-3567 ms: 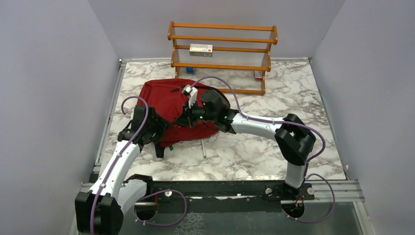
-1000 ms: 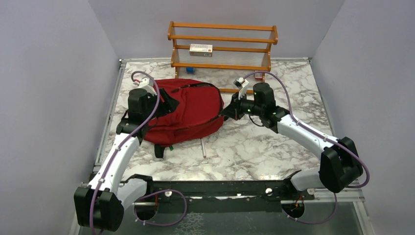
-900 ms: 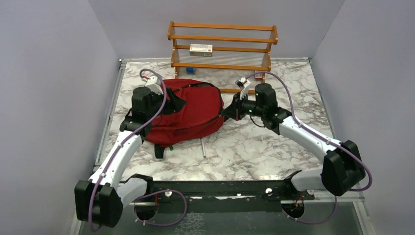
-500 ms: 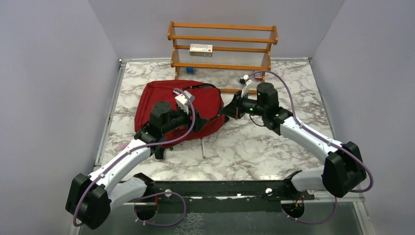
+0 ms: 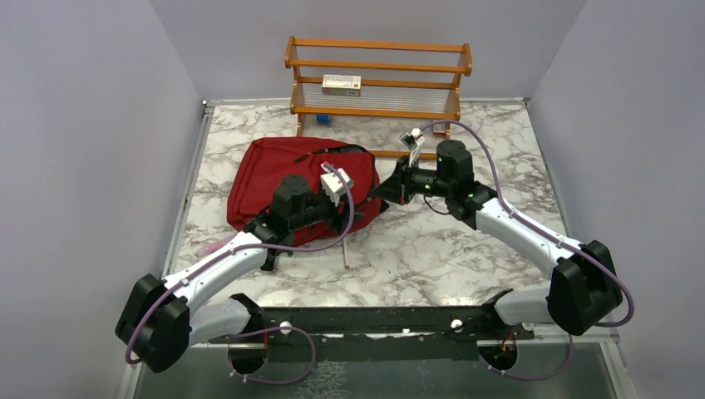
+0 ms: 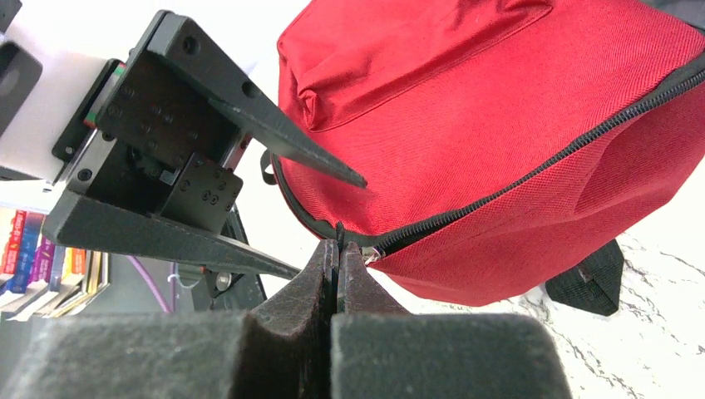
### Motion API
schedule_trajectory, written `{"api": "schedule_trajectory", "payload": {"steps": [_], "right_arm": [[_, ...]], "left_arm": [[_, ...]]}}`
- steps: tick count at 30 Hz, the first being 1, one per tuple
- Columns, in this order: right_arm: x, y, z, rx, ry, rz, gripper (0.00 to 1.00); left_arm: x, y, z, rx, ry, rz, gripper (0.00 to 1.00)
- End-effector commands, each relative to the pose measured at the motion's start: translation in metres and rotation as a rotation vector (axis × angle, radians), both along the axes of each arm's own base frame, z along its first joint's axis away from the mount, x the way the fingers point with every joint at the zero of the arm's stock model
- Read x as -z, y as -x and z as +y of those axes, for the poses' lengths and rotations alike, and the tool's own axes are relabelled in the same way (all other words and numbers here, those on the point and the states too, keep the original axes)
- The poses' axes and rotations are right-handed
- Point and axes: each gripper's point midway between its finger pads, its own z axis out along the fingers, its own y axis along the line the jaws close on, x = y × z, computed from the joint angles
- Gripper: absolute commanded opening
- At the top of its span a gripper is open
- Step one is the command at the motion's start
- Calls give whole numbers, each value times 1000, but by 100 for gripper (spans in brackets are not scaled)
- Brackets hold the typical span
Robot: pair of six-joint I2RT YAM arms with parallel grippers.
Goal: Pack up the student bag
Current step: Unzip the student bag at the center of the board.
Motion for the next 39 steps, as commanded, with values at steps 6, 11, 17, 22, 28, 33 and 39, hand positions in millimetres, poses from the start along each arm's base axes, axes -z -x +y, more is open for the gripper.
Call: {"api": "schedule_trajectory", "payload": {"steps": [6, 11, 17, 22, 28, 33, 39], "right_arm": [[-16, -6, -3, 13, 9, -52, 1], [-12, -15, -4, 42, 44, -47, 0], [5, -42, -10, 143, 140, -30, 1], [18, -75, -20, 259, 244, -43, 0], [26, -108, -38, 389, 344, -80, 0], [36, -133, -46, 447, 388, -104, 0], [49, -169, -55, 498, 402, -116, 0]], "left_arm": [[11, 8, -12, 54, -53, 9, 29], [25, 23, -16, 79, -57, 84, 0], [37, 42, -20, 110, -65, 113, 0], [48, 54, -21, 126, -81, 136, 0], [56, 65, -18, 129, -96, 136, 0], [62, 70, -16, 133, -111, 147, 0], [62, 76, -15, 126, -96, 180, 0]]}}
